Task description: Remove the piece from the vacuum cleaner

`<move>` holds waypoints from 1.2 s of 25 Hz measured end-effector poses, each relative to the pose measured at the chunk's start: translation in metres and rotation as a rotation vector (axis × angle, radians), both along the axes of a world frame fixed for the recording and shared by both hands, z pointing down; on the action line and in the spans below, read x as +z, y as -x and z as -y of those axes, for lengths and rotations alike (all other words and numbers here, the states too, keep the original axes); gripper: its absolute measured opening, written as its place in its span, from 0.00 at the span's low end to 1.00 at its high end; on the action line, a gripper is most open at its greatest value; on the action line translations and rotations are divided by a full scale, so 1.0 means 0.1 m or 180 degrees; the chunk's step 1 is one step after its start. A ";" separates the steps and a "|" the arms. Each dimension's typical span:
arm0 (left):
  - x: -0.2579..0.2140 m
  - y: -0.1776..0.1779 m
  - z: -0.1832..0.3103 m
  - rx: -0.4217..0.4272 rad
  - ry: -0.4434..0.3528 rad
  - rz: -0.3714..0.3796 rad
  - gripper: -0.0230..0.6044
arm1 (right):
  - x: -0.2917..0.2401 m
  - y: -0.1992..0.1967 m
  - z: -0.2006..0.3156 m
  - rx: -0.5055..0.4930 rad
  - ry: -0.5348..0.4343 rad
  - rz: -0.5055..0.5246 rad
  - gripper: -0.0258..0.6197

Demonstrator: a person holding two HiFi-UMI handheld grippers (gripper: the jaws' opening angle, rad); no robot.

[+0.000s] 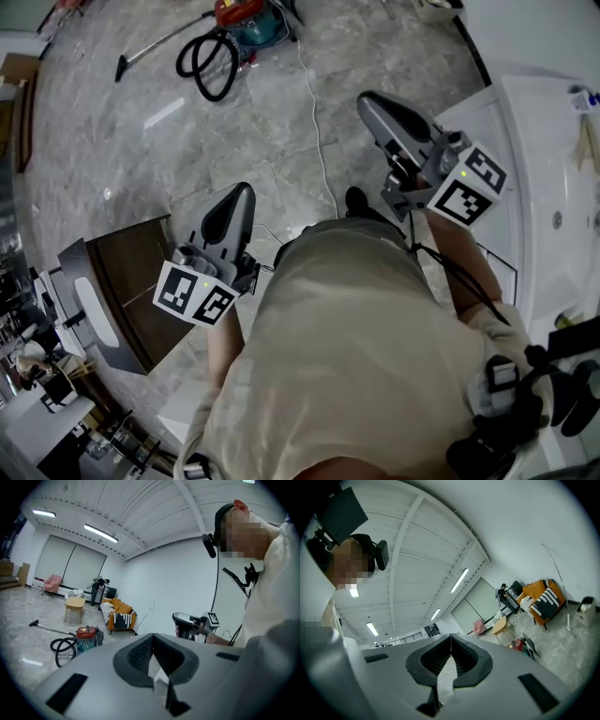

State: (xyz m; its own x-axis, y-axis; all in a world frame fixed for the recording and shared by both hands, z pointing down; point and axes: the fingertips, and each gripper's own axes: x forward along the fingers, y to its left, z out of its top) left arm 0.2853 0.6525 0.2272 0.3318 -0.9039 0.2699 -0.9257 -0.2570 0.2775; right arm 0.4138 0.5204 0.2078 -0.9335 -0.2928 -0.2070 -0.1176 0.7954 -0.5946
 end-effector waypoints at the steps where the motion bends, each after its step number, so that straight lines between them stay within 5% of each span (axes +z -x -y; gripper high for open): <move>1: -0.01 -0.02 0.04 -0.0024 -0.0002 0.0018 0.04 | 0.01 -0.04 0.08 0.0004 -0.0093 -0.0067 0.04; 4: 0.01 -0.06 0.12 -0.0083 0.0009 0.0085 0.04 | 0.03 -0.07 0.22 0.0019 -0.0547 -0.0371 0.04; 10: 0.08 0.03 0.22 -0.0185 0.0073 0.0169 0.04 | 0.04 0.08 0.38 0.0084 -0.1931 -0.1192 0.04; 13: 0.13 0.08 0.26 -0.0127 0.0072 0.0130 0.04 | 0.06 0.24 0.37 0.0094 -0.2163 -0.1381 0.04; 16: 0.16 0.23 0.29 -0.0078 0.0024 0.0073 0.04 | 0.05 0.38 0.29 -0.0043 -0.1912 -0.1232 0.04; 26: 0.08 1.18 0.61 -0.0056 -0.0256 -0.0153 0.04 | -0.08 1.20 -0.05 -0.0328 -0.0364 -0.0272 0.04; 30: 0.07 1.57 0.69 0.0030 -0.0322 -0.0246 0.04 | -0.09 1.68 -0.20 -0.0419 -0.0196 -0.0265 0.04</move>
